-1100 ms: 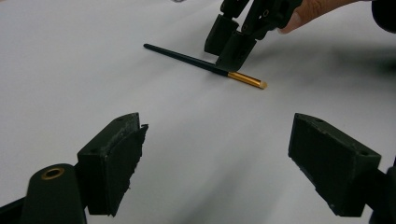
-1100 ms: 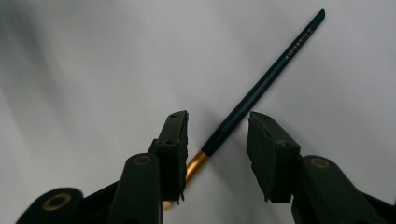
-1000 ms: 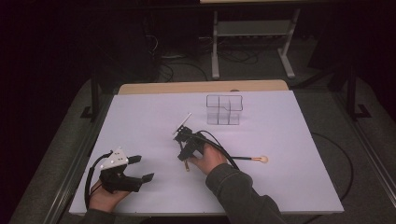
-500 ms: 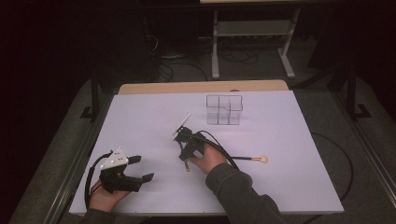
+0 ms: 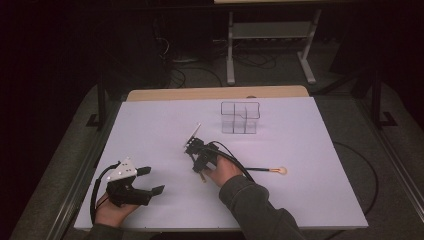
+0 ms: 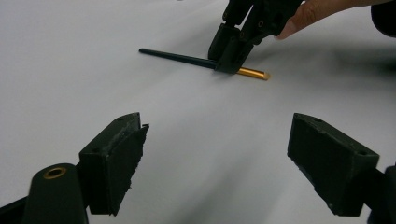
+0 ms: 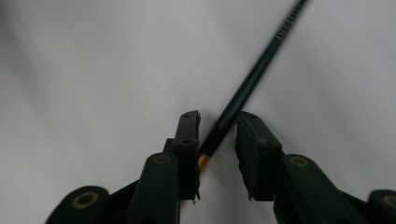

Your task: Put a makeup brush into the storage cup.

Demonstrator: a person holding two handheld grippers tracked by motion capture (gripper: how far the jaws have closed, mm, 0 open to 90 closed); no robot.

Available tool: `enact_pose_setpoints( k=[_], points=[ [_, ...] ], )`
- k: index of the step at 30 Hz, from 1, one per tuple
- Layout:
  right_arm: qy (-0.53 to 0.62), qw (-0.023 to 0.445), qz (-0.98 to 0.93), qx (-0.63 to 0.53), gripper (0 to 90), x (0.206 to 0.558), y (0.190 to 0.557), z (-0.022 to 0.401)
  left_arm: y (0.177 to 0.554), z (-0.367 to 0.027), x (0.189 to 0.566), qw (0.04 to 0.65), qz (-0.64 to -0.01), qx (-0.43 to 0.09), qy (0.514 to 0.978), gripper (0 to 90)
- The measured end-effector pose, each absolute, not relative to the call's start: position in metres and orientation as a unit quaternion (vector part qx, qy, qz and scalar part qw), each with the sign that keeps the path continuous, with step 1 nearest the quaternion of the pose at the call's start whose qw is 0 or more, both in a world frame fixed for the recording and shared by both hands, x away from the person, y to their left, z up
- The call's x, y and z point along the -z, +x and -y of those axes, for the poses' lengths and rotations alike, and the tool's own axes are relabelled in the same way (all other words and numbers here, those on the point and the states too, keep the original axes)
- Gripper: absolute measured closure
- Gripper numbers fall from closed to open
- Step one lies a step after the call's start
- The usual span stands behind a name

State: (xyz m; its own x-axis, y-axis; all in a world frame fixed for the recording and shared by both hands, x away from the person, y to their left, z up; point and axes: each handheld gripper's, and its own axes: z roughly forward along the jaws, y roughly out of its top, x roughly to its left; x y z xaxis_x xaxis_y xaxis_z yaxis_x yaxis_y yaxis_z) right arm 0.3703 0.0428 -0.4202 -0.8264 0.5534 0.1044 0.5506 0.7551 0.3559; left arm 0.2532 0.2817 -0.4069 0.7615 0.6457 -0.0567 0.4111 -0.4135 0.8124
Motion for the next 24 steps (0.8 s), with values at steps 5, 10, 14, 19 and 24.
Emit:
enact_pose_setpoints(
  k=[5,10,14,19,24],
  points=[
    [0.279,0.024,-0.943,-0.178,79.9,0.420,0.369,-0.044,0.253,-0.281,0.407,0.442,-0.324,-0.131,0.826,17.8],
    [0.259,0.036,-0.949,-0.174,82.7,0.420,0.368,-0.045,0.253,-0.280,0.408,0.439,-0.323,-0.130,0.828,17.8],
    [0.251,0.023,-0.950,-0.183,82.9,0.421,0.371,-0.041,0.253,-0.281,0.409,0.439,-0.322,-0.130,0.828,17.8],
    [0.250,0.004,-0.949,-0.190,83.0,0.420,0.373,-0.035,0.254,-0.281,0.409,0.440,-0.324,-0.130,0.827,17.7],
    [0.242,-0.010,-0.948,-0.206,83.0,0.415,0.372,-0.026,0.254,-0.280,0.409,0.439,-0.322,-0.129,0.829,17.8]
  ],
)
